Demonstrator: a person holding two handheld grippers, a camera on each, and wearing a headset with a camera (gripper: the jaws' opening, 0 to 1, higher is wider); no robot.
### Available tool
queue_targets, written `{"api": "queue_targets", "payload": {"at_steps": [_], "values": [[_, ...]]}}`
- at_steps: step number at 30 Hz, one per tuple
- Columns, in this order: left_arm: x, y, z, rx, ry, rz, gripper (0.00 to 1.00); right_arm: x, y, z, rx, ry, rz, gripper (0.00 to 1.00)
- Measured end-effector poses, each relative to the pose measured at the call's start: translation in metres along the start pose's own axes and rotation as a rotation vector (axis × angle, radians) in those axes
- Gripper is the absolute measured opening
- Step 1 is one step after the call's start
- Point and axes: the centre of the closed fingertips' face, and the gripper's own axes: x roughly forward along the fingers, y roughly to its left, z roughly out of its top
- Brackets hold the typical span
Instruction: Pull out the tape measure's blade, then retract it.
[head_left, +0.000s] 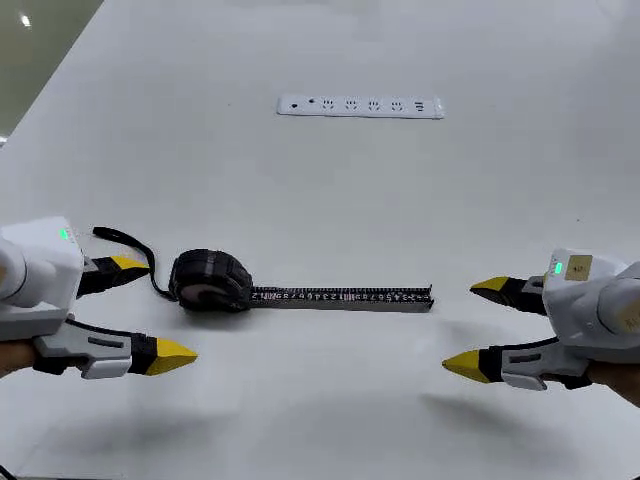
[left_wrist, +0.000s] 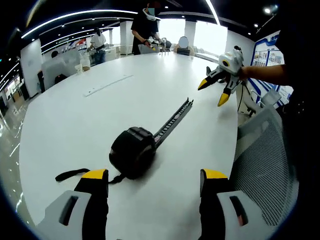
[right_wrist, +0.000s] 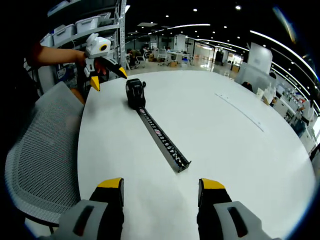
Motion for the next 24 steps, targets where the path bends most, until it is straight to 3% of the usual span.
{"api": "queue_targets", "payload": {"at_steps": [13,24], "values": [[-0.007,-0.01,0.004,-0.107,-0.088,0.099,0.78,-0.004,0.012,0.004,0.082,-0.041,-0.05,0.68],[-0.009,-0.019,0.003,-0.15,-0.12,0.153,0.84,-0.006,0.023,0.009,0.149,-0.071,-0.086,0.77]]}}
